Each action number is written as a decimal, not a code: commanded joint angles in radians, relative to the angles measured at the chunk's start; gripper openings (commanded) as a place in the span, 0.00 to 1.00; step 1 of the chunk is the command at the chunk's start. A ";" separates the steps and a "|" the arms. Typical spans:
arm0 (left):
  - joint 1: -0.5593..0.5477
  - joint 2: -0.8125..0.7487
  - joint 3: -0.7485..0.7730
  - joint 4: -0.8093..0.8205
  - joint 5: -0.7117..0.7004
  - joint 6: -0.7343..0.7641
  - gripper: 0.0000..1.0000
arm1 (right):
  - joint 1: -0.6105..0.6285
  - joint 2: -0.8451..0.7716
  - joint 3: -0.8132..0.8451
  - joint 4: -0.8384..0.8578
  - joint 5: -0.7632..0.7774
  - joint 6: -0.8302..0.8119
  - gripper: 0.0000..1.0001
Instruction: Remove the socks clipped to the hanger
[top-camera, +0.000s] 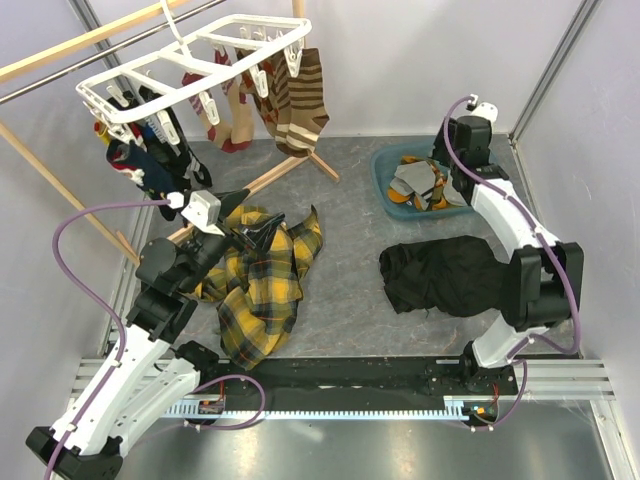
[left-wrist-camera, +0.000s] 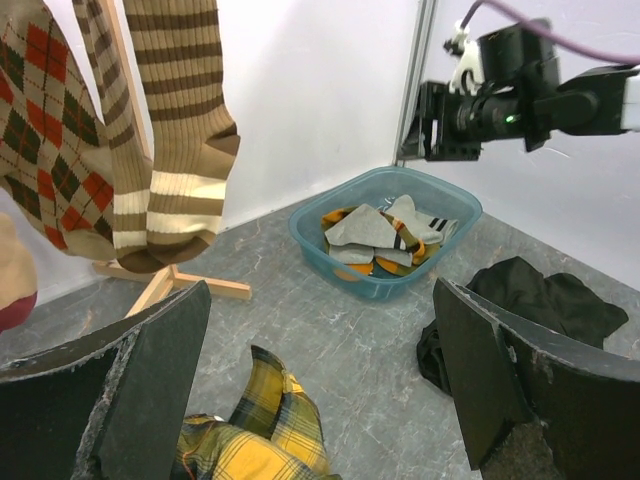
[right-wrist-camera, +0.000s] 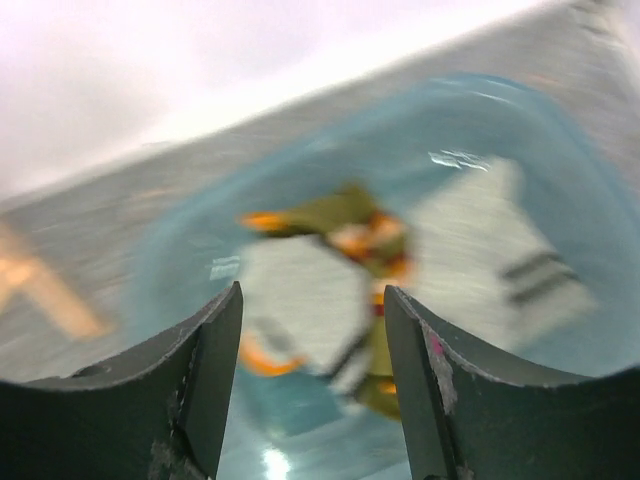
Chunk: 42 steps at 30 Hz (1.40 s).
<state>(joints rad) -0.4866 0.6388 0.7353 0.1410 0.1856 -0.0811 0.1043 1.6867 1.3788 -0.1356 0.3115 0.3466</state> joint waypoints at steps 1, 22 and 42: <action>-0.003 -0.008 0.010 0.012 -0.011 0.029 0.99 | 0.037 -0.110 -0.079 0.308 -0.351 0.009 0.66; -0.001 -0.005 0.007 0.020 0.018 0.015 0.99 | 0.337 0.120 0.081 0.829 -0.805 -0.070 0.79; -0.001 -0.004 0.004 0.026 0.017 0.015 0.99 | 0.396 0.335 0.281 0.877 -0.789 -0.153 0.65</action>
<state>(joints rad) -0.4866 0.6357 0.7353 0.1364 0.1928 -0.0811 0.4919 2.0277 1.6100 0.6834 -0.4698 0.2276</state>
